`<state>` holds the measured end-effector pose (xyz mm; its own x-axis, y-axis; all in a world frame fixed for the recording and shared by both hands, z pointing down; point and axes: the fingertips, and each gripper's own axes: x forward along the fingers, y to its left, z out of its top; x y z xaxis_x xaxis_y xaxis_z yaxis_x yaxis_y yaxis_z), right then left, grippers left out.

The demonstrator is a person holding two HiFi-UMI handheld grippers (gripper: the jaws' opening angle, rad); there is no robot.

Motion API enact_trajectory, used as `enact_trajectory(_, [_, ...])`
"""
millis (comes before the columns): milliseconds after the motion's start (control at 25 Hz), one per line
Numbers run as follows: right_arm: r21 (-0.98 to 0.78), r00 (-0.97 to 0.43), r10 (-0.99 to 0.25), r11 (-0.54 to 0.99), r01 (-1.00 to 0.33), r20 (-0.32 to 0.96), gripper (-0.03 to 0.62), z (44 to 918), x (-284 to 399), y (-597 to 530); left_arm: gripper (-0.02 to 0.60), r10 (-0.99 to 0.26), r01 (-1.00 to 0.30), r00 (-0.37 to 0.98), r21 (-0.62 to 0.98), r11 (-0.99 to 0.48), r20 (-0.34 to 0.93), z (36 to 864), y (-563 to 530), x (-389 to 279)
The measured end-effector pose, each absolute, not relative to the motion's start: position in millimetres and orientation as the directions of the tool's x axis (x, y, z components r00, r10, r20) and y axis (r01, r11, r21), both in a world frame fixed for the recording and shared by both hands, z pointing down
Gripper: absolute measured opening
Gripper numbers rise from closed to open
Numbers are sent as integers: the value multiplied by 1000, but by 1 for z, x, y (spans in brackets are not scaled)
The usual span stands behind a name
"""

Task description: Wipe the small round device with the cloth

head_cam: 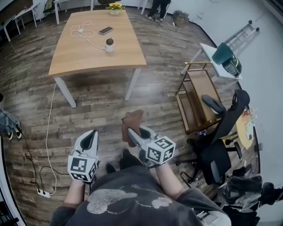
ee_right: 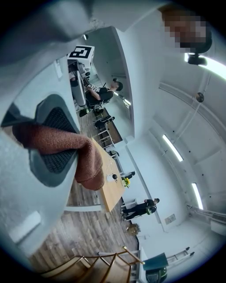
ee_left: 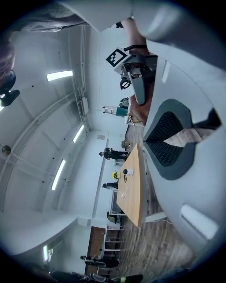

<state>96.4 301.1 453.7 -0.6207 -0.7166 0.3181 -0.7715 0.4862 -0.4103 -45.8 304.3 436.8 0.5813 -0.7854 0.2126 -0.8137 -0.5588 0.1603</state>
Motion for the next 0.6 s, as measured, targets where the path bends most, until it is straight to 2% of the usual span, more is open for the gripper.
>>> enact_trajectory(200, [-414,-614,-722,477,-776,319,78,457,101,284,18,-798,-813,580,171,-556,163,430,291,-51])
enact_trajectory(600, [-438,-656,-710,520,-734,256,78,457,104,182,18,-839,-855,518,131,-502,163,423,210,-54])
